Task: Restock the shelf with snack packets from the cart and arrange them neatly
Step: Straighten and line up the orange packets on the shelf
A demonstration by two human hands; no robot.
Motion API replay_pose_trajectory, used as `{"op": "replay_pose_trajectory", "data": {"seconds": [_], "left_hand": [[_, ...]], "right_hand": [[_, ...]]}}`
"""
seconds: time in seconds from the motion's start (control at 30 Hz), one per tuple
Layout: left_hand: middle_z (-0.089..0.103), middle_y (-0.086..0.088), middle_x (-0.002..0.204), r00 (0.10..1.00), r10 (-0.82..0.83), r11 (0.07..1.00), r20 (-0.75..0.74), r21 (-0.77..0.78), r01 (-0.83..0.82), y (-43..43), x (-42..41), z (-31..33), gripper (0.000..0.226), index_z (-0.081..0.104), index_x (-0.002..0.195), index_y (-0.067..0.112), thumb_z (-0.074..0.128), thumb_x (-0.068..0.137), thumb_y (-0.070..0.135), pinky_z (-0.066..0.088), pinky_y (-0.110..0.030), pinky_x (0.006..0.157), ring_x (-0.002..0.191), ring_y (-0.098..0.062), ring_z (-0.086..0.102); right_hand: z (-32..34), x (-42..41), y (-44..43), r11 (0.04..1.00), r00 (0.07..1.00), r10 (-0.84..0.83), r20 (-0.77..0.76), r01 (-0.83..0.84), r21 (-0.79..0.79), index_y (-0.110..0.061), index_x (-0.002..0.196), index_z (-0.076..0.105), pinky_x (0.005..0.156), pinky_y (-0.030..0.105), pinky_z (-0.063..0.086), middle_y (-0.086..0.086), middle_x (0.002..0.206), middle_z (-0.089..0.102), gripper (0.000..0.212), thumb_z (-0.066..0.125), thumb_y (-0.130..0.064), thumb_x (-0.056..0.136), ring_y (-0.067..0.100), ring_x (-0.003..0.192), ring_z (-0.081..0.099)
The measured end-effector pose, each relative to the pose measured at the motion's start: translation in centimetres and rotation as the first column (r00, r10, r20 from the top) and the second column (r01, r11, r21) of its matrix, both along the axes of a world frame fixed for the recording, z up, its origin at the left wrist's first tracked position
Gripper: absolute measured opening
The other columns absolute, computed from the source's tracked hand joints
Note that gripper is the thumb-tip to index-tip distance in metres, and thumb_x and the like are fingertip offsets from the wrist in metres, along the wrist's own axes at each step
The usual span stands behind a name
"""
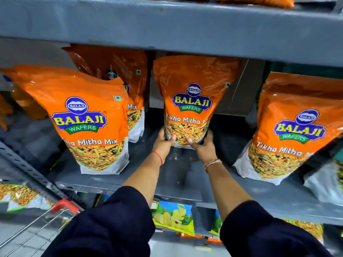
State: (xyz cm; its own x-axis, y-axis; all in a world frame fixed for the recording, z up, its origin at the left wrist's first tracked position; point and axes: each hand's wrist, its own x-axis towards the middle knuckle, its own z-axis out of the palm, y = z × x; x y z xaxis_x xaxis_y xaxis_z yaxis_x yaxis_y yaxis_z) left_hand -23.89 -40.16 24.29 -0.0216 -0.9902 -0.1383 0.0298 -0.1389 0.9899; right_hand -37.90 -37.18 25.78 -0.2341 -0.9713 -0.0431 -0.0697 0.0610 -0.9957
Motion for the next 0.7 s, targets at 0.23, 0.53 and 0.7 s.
{"op": "replay_pose_trajectory", "data": {"seconds": [0.23, 0.53, 0.7], "left_hand": [[0.052, -0.019, 0.133, 0.875, 0.391, 0.912, 0.287, -0.249, -0.326, 8.7, -3.4, 1.4, 0.057, 0.045, 0.129, 0.002, 0.066, 0.079, 0.017, 0.031, -0.023, 0.1, 0.125, -0.032, 0.047], [0.038, -0.009, 0.147, 0.962, -0.262, 0.965, 0.077, 0.044, 0.259, 10.8, -16.9, 2.6, 0.085, 0.031, 0.139, 0.014, 0.077, 0.068, 0.024, 0.032, -0.032, 0.11, 0.134, -0.023, 0.038], [0.053, -0.013, 0.135, 0.946, -0.3, 0.953, 0.123, 0.072, 0.293, 9.0, -18.6, 2.8, 0.071, 0.043, 0.129, 0.012, 0.078, 0.067, 0.023, 0.045, -0.037, 0.1, 0.123, -0.031, 0.05]], "right_hand": [[-2.0, -1.6, 11.0, 0.993, 0.98, -0.107, -0.17, 0.097, -0.064, -0.014, 0.131, 0.043, 0.112, 0.044, 0.034, 0.012, 0.143, 0.042, 0.063, 0.071, -0.012, 0.075, 0.024, 0.133, 0.04], [-1.0, -15.1, 15.1, 0.804, 0.811, -0.582, -0.065, 0.56, -0.201, -0.009, 0.137, 0.028, 0.113, 0.049, 0.03, 0.011, 0.146, 0.031, 0.076, 0.061, -0.04, 0.076, 0.024, 0.136, 0.031], [-0.7, -21.0, 12.3, 0.967, 0.97, -0.243, -0.021, 0.24, -0.083, -0.015, 0.142, 0.017, 0.112, 0.05, 0.033, 0.009, 0.151, 0.029, 0.102, 0.076, -0.045, 0.064, 0.024, 0.138, 0.03]]}}
